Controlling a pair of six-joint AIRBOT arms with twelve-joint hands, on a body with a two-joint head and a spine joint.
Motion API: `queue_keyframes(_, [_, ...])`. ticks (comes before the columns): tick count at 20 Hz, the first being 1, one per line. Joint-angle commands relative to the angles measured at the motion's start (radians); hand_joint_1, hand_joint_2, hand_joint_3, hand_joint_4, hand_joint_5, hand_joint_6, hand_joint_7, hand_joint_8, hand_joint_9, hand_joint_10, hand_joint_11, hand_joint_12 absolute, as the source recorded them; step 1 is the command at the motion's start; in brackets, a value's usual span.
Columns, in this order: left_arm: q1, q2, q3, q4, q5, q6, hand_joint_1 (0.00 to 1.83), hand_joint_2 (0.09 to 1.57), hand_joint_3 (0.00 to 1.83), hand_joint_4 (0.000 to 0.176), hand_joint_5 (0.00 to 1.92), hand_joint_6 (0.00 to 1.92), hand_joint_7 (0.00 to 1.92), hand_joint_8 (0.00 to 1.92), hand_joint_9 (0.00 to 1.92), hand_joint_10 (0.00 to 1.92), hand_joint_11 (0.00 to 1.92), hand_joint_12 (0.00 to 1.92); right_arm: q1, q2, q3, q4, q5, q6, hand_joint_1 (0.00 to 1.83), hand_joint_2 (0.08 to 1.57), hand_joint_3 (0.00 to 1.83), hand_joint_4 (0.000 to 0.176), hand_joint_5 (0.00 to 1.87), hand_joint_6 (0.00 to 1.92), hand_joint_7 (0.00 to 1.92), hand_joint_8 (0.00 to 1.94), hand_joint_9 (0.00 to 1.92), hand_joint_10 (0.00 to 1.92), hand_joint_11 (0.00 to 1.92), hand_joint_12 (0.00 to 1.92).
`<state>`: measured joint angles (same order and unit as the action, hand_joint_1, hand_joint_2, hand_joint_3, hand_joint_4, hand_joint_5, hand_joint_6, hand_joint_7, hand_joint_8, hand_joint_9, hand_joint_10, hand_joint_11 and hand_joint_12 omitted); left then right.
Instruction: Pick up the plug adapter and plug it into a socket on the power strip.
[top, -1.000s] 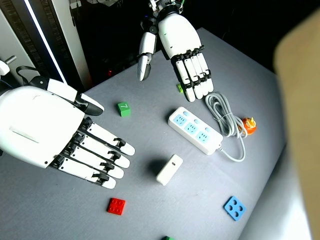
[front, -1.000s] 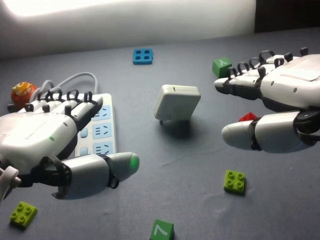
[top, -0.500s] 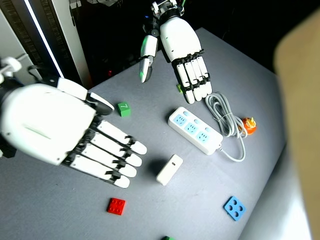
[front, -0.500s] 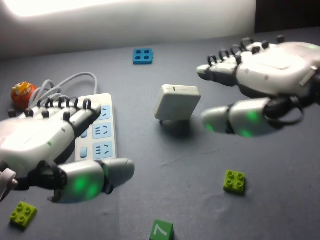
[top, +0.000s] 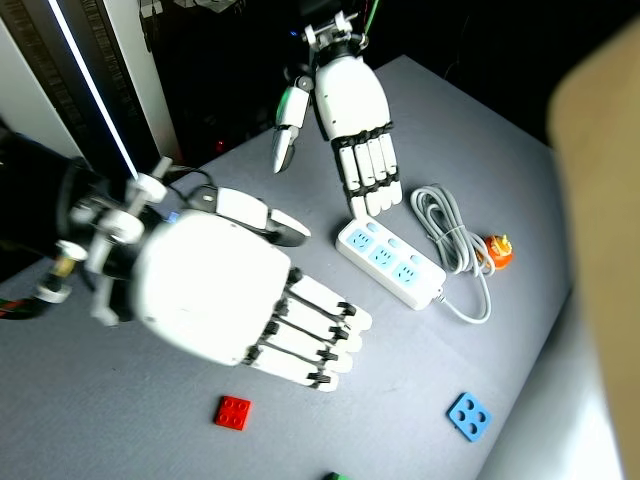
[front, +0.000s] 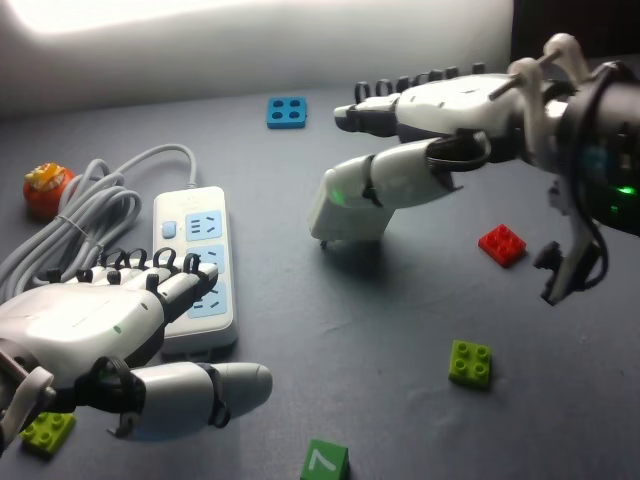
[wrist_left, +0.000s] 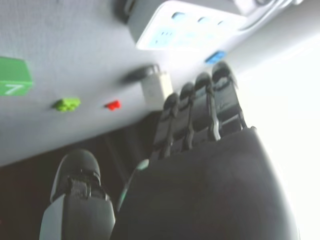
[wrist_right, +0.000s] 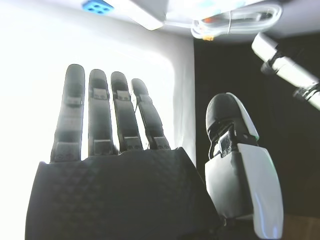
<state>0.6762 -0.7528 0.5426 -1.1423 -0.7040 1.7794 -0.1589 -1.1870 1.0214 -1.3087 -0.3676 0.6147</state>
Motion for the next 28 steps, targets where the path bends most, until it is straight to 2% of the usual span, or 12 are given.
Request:
queue_keyframes(1, [0.004, -0.005, 0.003, 0.052, -0.069, -0.009, 0.00, 1.12, 0.00, 0.000, 0.00, 0.00, 0.00, 0.00, 0.02, 0.01, 0.03, 0.03, 0.018, -0.008, 0.020, -0.037, 0.030, -0.003, 0.13, 1.24, 0.00, 0.000, 0.09, 0.00, 0.13, 0.00, 0.16, 0.01, 0.00, 0.49])
queue_keyframes(3, [0.021, -0.016, 0.009, 0.052, -0.064, -0.012, 0.00, 1.12, 0.00, 0.000, 0.00, 0.00, 0.00, 0.00, 0.02, 0.01, 0.02, 0.03, 0.019, -0.042, 0.062, -0.037, 0.052, -0.008, 0.23, 1.22, 0.00, 0.000, 0.06, 0.00, 0.11, 0.00, 0.14, 0.00, 0.00, 0.48])
queue_keyframes(5, [0.032, -0.024, 0.015, 0.049, -0.056, -0.012, 0.00, 1.13, 0.00, 0.000, 0.00, 0.00, 0.01, 0.01, 0.02, 0.00, 0.01, 0.03, 0.019, -0.064, 0.092, -0.003, 0.060, -0.020, 0.43, 1.18, 0.00, 0.000, 0.08, 0.01, 0.12, 0.00, 0.14, 0.00, 0.00, 0.47])
queue_keyframes(6, [0.039, -0.029, 0.018, 0.049, -0.055, -0.011, 0.00, 1.13, 0.00, 0.000, 0.00, 0.00, 0.02, 0.01, 0.02, 0.00, 0.01, 0.03, 0.019, -0.075, 0.113, 0.086, 0.067, -0.067, 0.40, 1.19, 0.00, 0.000, 0.06, 0.00, 0.10, 0.00, 0.12, 0.00, 0.00, 0.42])
queue_keyframes(9, [0.051, -0.041, 0.026, 0.049, -0.051, -0.007, 0.00, 1.13, 0.00, 0.000, 0.00, 0.00, 0.00, 0.00, 0.00, 0.00, 0.00, 0.02, 0.018, -0.096, 0.157, 0.257, 0.083, -0.174, 0.58, 1.13, 0.00, 0.000, 0.06, 0.00, 0.09, 0.00, 0.12, 0.00, 0.00, 0.44])
queue_keyframes(10, [0.051, -0.047, 0.030, 0.048, -0.050, -0.006, 0.00, 1.13, 0.00, 0.000, 0.00, 0.00, 0.00, 0.00, 0.00, 0.00, 0.00, 0.02, 0.018, -0.108, 0.178, 0.371, 0.086, -0.270, 0.66, 1.13, 0.00, 0.000, 0.04, 0.00, 0.08, 0.00, 0.10, 0.00, 0.00, 0.40])
queue_keyframes(12, [0.047, -0.054, 0.038, 0.048, -0.050, -0.001, 0.00, 1.13, 0.00, 0.000, 0.00, 0.00, 0.00, 0.00, 0.00, 0.00, 0.00, 0.03, 0.018, -0.124, 0.207, 0.451, 0.091, -0.345, 0.84, 1.06, 0.00, 0.000, 0.09, 0.01, 0.12, 0.01, 0.14, 0.01, 0.00, 0.55])
queue_keyframes(14, [0.034, -0.062, 0.049, 0.043, -0.041, 0.011, 0.00, 1.13, 0.00, 0.000, 0.00, 0.00, 0.01, 0.00, 0.01, 0.00, 0.01, 0.03, 0.016, -0.140, 0.229, 0.452, 0.105, -0.371, 0.92, 1.05, 0.00, 0.000, 0.07, 0.00, 0.09, 0.00, 0.11, 0.00, 0.00, 0.53])
queue_keyframes(15, [0.023, -0.065, 0.053, 0.012, -0.030, 0.043, 0.00, 1.13, 0.00, 0.000, 0.00, 0.00, 0.02, 0.01, 0.02, 0.01, 0.02, 0.04, 0.015, -0.147, 0.237, 0.452, 0.105, -0.385, 0.98, 1.04, 0.00, 0.000, 0.06, 0.00, 0.07, 0.00, 0.10, 0.00, 0.00, 0.52])
queue_keyframes(19, [0.005, -0.076, 0.067, -0.012, -0.020, 0.076, 0.00, 1.13, 0.00, 0.000, 0.00, 0.00, 0.01, 0.00, 0.01, 0.00, 0.01, 0.04, 0.010, -0.178, 0.285, 0.452, 0.107, -0.393, 1.20, 0.98, 0.00, 0.000, 0.08, 0.00, 0.12, 0.01, 0.13, 0.01, 0.00, 0.62])
queue_keyframes(22, [0.001, -0.079, 0.073, -0.036, -0.003, 0.093, 0.00, 1.13, 0.00, 0.000, 0.00, 0.00, 0.00, 0.00, 0.00, 0.00, 0.01, 0.04, -0.003, -0.203, 0.319, 0.452, 0.112, -0.412, 1.23, 1.00, 0.00, 0.000, 0.07, 0.00, 0.11, 0.00, 0.11, 0.00, 0.00, 0.53])
queue_keyframes(28, [0.001, -0.084, 0.075, -0.042, 0.005, 0.093, 0.00, 1.14, 0.00, 0.000, 0.00, 0.00, 0.00, 0.00, 0.00, 0.00, 0.00, 0.04, -0.026, -0.234, 0.344, 0.452, 0.131, -0.406, 1.24, 1.00, 0.00, 0.000, 0.06, 0.00, 0.09, 0.00, 0.10, 0.00, 0.00, 0.51])
